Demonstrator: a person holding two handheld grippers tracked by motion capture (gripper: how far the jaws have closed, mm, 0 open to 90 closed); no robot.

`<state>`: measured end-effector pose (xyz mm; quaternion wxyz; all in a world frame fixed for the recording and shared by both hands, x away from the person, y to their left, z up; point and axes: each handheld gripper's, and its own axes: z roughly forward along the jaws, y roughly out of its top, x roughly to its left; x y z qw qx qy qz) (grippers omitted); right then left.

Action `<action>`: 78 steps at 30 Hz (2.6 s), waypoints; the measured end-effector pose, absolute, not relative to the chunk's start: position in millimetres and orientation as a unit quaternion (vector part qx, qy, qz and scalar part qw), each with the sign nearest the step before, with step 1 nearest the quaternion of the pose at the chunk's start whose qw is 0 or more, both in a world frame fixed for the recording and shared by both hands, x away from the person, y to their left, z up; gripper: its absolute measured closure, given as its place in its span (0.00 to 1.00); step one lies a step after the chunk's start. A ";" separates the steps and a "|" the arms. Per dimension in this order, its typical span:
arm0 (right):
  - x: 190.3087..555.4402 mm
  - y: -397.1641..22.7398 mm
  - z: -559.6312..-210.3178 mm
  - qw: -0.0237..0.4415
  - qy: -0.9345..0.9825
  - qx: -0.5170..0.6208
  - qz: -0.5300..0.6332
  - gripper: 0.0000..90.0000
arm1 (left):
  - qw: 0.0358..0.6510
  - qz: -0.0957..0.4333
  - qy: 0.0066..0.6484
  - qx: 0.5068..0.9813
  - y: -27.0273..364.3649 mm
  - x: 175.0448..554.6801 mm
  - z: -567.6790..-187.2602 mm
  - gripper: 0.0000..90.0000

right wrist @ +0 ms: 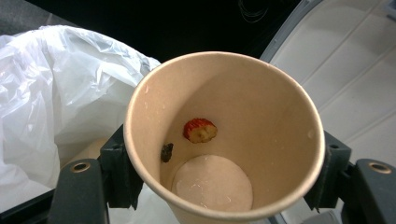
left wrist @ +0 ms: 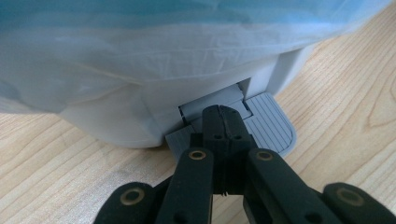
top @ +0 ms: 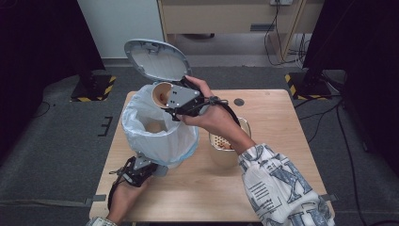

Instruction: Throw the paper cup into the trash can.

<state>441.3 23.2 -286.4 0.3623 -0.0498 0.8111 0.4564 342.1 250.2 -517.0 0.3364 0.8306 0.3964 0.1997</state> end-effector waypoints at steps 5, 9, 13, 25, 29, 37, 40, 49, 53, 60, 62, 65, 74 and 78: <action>442.3 27.1 -287.9 0.355 0.811 -0.047 0.462 0.32 | 0.337 0.199 0.397 0.830 250.3 342.1 -517.1 1.00; 443.3 29.9 -290.3 0.352 0.814 -0.048 0.460 0.32 | 0.337 0.199 0.396 0.831 250.2 342.1 -517.1 1.00; 445.2 32.9 -292.2 0.348 0.816 -0.045 0.459 0.32 | 0.337 0.200 0.397 0.830 250.2 342.1 -517.1 1.00; 452.1 44.1 -300.0 0.318 0.828 -0.032 0.461 0.31 | 0.337 0.199 0.396 0.830 250.2 342.1 -517.1 1.00; 454.2 46.8 -301.0 0.305 0.833 -0.027 0.461 0.30 | 0.337 0.199 0.396 0.830 250.2 342.1 -517.1 1.00; 457.5 49.3 -301.6 0.256 0.844 0.047 0.470 0.13 | 0.337 0.200 0.396 0.831 250.1 342.1 -517.1 1.00; 457.5 48.5 -300.9 0.253 0.844 0.056 0.469 0.12 | 0.337 0.200 0.396 0.831 250.1 342.2 -517.2 1.00; 458.3 44.3 -300.8 0.243 0.844 0.068 0.473 0.12 | 0.337 0.200 0.396 0.831 250.1 342.1 -517.1 1.00; 458.8 42.4 -300.5 0.245 0.844 0.070 0.473 0.12 | 0.337 0.200 0.396 0.831 250.1 342.2 -517.2 1.00; 457.9 38.8 -299.4 0.245 0.840 0.077 0.477 0.11 | 0.337 0.200 0.396 0.830 250.2 342.1 -517.2 1.00; 457.8 37.1 -298.2 0.245 0.838 0.082 0.481 0.11 | 0.337 0.200 0.396 0.830 250.2 342.1 -517.2 1.00; 457.1 34.2 -297.2 0.246 0.837 0.083 0.482 0.11 | 0.337 0.200 0.396 0.831 250.1 342.1 -517.2 1.00; 458.5 22.2 -296.8 0.252 0.835 0.097 0.480 0.12 | 0.337 0.200 0.396 0.830 250.3 342.2 -517.2 1.00; 458.8 13.6 -296.8 0.254 0.834 0.102 0.479 0.12 | 0.338 0.200 0.396 0.830 250.2 342.2 -517.3 1.00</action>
